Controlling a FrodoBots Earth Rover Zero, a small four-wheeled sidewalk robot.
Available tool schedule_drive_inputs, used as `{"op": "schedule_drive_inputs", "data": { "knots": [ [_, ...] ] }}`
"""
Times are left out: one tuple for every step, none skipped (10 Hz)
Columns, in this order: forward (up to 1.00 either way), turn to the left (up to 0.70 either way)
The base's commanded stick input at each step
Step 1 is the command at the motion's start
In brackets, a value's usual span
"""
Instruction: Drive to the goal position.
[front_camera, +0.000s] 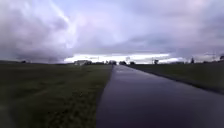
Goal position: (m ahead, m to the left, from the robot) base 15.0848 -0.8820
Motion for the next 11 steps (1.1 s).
{"op": "schedule_drive_inputs", "data": {
  "knots": [
    [0.7, 0.0],
    [0.7, 0.0],
    [0.7, 0.0],
    [0.7, 0.0],
    [0.7, 0.0],
    [0.7, 0.0],
    [0.7, 0.0],
    [0.7, 0.0],
    [0.7, 0.0],
    [0.7, 0.0],
    [0.7, 0.0]
  ]
}}
